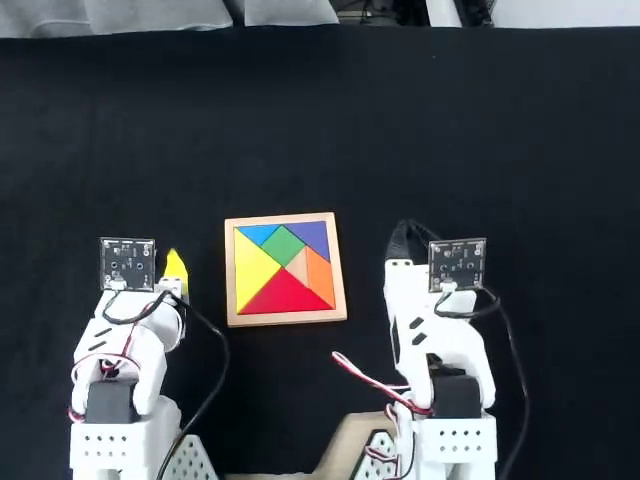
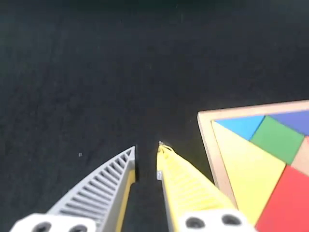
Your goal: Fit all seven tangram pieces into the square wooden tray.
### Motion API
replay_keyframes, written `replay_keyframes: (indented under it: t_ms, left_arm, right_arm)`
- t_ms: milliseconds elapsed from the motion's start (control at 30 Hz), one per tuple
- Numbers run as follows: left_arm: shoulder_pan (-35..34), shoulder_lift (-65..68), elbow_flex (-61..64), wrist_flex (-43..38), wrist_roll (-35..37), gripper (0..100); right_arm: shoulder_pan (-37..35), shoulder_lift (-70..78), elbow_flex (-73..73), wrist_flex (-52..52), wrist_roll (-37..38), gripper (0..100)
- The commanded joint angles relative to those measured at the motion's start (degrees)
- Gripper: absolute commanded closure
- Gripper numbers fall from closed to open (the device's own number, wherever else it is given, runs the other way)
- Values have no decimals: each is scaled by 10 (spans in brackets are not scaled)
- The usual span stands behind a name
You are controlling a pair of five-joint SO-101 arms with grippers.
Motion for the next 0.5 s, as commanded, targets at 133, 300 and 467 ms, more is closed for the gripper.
replay_keyframes:
  t_ms: [133, 300, 467]
  left_arm:
    - [10, 0, 11, 97, -1, 915]
    - [10, 0, 11, 195, 2, 913]
    - [10, -1, 11, 236, 2, 916]
  right_arm:
    - [-4, -46, -2, 29, -1, 985]
    - [-4, -47, -2, 159, 0, 984]
    - [-4, -49, -2, 238, -3, 983]
